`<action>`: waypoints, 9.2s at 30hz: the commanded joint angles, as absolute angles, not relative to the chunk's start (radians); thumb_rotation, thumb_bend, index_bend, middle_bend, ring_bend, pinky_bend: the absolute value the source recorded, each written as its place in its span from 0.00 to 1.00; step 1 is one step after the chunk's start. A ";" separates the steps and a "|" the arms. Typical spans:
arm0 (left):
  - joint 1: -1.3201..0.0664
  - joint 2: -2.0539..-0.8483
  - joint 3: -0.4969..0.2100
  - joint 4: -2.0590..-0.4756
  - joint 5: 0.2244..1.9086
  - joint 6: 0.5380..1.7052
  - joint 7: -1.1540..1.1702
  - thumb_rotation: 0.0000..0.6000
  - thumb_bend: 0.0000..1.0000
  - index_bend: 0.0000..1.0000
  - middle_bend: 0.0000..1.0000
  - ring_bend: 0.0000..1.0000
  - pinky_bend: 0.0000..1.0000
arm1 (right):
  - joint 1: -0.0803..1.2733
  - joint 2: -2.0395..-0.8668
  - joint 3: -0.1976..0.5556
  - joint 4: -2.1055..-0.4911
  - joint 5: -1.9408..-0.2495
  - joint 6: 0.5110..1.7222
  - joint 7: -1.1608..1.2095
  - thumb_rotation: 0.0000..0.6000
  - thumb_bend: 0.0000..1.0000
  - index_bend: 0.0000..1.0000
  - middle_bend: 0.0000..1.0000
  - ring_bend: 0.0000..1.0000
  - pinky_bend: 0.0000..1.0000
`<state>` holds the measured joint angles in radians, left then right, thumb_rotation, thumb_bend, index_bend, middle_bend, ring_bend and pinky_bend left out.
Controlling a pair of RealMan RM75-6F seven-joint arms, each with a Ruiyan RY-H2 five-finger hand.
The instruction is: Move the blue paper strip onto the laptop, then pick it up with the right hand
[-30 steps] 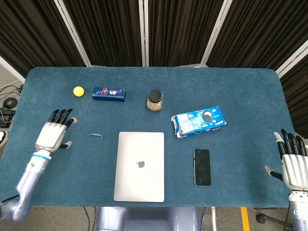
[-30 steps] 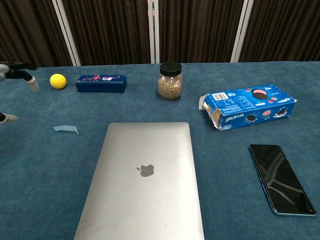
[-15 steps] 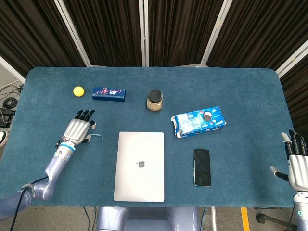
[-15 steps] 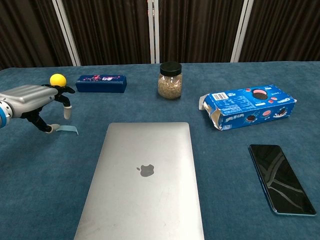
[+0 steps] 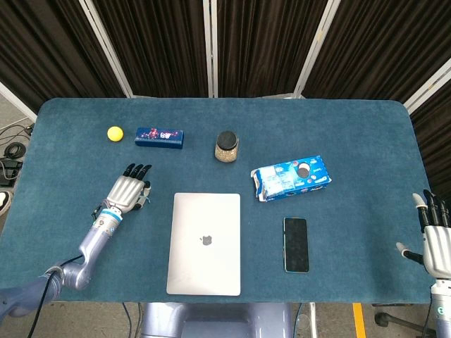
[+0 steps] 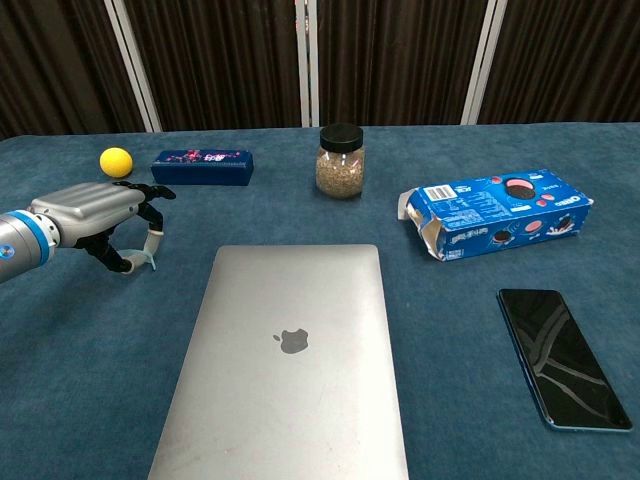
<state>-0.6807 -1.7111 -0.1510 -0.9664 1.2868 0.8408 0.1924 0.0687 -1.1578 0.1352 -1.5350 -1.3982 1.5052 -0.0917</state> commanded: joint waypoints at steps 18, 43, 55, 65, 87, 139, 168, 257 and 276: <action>-0.737 -1.603 -0.139 -1.226 1.405 0.905 0.166 1.00 0.49 0.65 0.00 0.00 0.00 | 0.069 -1.152 0.139 -1.534 -1.397 1.506 -0.072 1.00 0.00 0.00 0.00 0.00 0.00; -0.876 -1.636 -0.112 -1.325 1.328 0.748 0.424 1.00 0.50 0.65 0.00 0.00 0.00 | 0.066 -1.150 0.145 -1.529 -1.385 1.509 -0.071 1.00 0.00 0.00 0.00 0.00 0.00; -0.894 -1.653 -0.102 -1.328 1.272 0.730 0.463 1.00 0.22 0.02 0.00 0.00 0.00 | 0.065 -1.147 0.146 -1.531 -1.383 1.509 -0.067 1.00 0.00 0.00 0.00 0.00 0.00; -0.848 -1.650 -0.155 -1.375 1.286 0.893 0.374 1.00 0.03 0.00 0.00 0.00 0.00 | 0.063 -1.144 0.145 -1.531 -1.389 1.515 -0.068 1.00 0.00 0.00 0.00 0.00 0.00; -0.536 -1.295 -0.117 -1.671 1.225 1.259 0.330 1.00 0.00 0.00 0.00 0.00 0.00 | 0.083 -1.151 0.102 -1.558 -1.472 1.497 -0.105 1.00 0.00 0.01 0.00 0.00 0.00; -0.365 -1.136 -0.144 -1.725 1.193 1.311 0.230 1.00 0.00 0.00 0.00 0.00 0.00 | 1.101 -1.661 0.236 -1.375 -1.484 0.494 -0.406 1.00 0.89 0.29 0.00 0.00 0.00; -0.360 -1.125 -0.158 -1.724 1.201 1.281 0.190 1.00 0.00 0.00 0.00 0.00 0.00 | 1.162 -1.726 0.156 -1.290 -1.326 0.557 -0.584 1.00 0.95 0.32 0.00 0.00 0.00; -0.358 -1.120 -0.159 -1.732 1.226 1.265 0.180 1.00 0.00 0.00 0.00 0.00 0.00 | 1.127 -1.703 0.067 -1.310 -1.084 0.698 -0.638 1.00 1.00 0.39 0.00 0.00 0.00; -0.361 -1.116 -0.161 -1.729 1.219 1.254 0.171 1.00 0.00 0.00 0.00 0.00 0.00 | 1.138 -1.716 0.069 -1.288 -1.041 0.694 -0.671 1.00 1.00 0.39 0.00 0.00 0.00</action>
<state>-0.3606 -1.1155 -0.1614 -1.7290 1.2191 1.2543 0.1708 1.1383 -1.7155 0.0686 -1.2891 -1.0422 0.6941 -0.6697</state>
